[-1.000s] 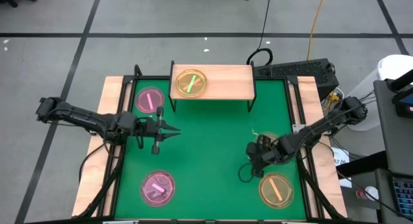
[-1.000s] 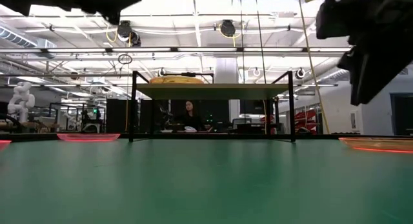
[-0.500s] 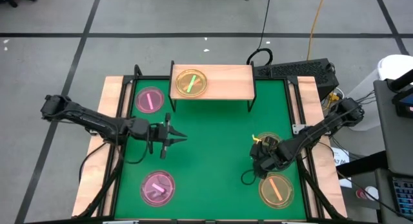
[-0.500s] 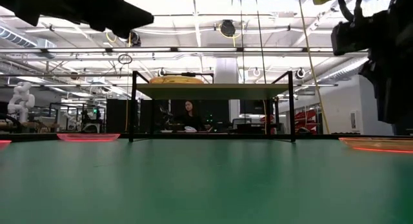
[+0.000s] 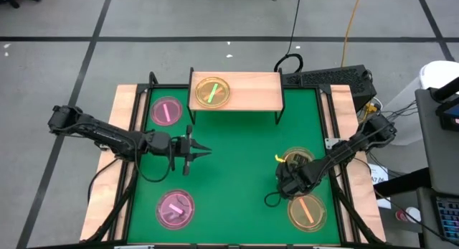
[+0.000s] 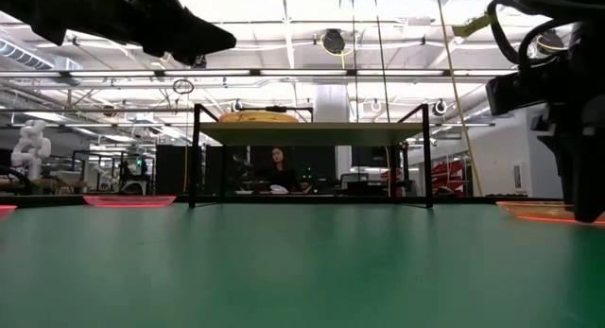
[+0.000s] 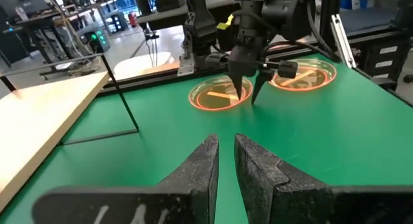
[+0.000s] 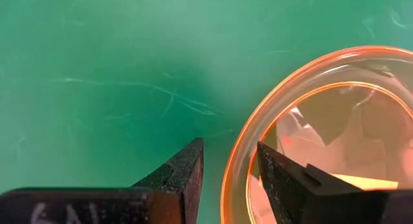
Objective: Place and stack plates onto a shelf
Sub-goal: Put the orange plate on the shelf
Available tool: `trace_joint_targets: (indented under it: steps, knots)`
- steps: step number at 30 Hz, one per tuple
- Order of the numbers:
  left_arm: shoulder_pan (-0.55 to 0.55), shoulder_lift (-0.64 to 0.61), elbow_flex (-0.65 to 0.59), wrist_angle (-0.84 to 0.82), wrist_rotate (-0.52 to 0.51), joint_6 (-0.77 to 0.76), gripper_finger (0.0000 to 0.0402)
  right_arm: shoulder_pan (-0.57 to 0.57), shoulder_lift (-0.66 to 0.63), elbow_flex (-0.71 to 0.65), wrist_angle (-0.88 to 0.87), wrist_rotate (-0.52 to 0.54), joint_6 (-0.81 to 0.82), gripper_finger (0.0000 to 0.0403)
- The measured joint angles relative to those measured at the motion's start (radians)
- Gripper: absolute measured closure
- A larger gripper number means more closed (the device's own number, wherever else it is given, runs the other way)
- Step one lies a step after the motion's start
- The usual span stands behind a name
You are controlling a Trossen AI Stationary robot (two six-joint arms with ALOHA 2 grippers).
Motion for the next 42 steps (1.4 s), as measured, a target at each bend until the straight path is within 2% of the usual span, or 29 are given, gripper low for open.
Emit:
trace_joint_targets:
  steps: [5, 12, 17, 23, 26, 28, 33, 35, 37, 42]
  knots:
    - [0.000, 0.000, 0.000, 0.000, 0.000, -0.049, 0.0344, 0.000, 0.000, 0.000, 0.004, 0.022, 0.019, 0.0289]
    - [-0.014, 0.000, 0.000, -0.008, 0.001, -0.090, 0.0344, 0.014, 0.000, 0.000, 0.004, 0.022, 0.004, 0.0392]
    - [-0.036, 0.000, 0.000, -0.032, 0.001, -0.097, 0.0344, 0.023, -0.001, 0.013, 0.000, -0.004, 0.009, 0.0401]
    - [-0.054, 0.000, 0.000, -0.031, 0.002, -0.092, 0.0344, 0.032, -0.001, 0.127, -0.035, 0.029, -0.028, 0.0403]
    - [-0.054, 0.000, 0.000, -0.031, 0.002, -0.086, 0.0344, 0.032, -0.001, 0.224, -0.041, 0.104, -0.095, 0.0403]
    - [-0.053, 0.000, 0.000, -0.030, 0.002, -0.073, 0.0344, 0.031, -0.001, 0.294, -0.036, 0.191, -0.156, 0.0403]
    - [-0.053, 0.000, 0.000, 0.002, 0.001, -0.011, 0.0344, 0.013, -0.004, 0.407, 0.051, 0.566, -0.398, 0.0403]
    - [-0.053, -0.001, 0.001, 0.019, 0.001, -0.010, 0.0344, -0.018, -0.007, 0.415, 0.127, 0.642, -0.514, 0.0403]
    - [-0.053, -0.001, 0.001, 0.022, 0.001, -0.015, 0.0344, -0.063, -0.007, 0.417, 0.200, 0.610, -0.599, 0.0403]
    - [-0.053, -0.001, 0.001, 0.021, 0.001, -0.036, 0.0344, -0.163, -0.003, 0.383, 0.254, 0.301, -0.608, 0.0403]
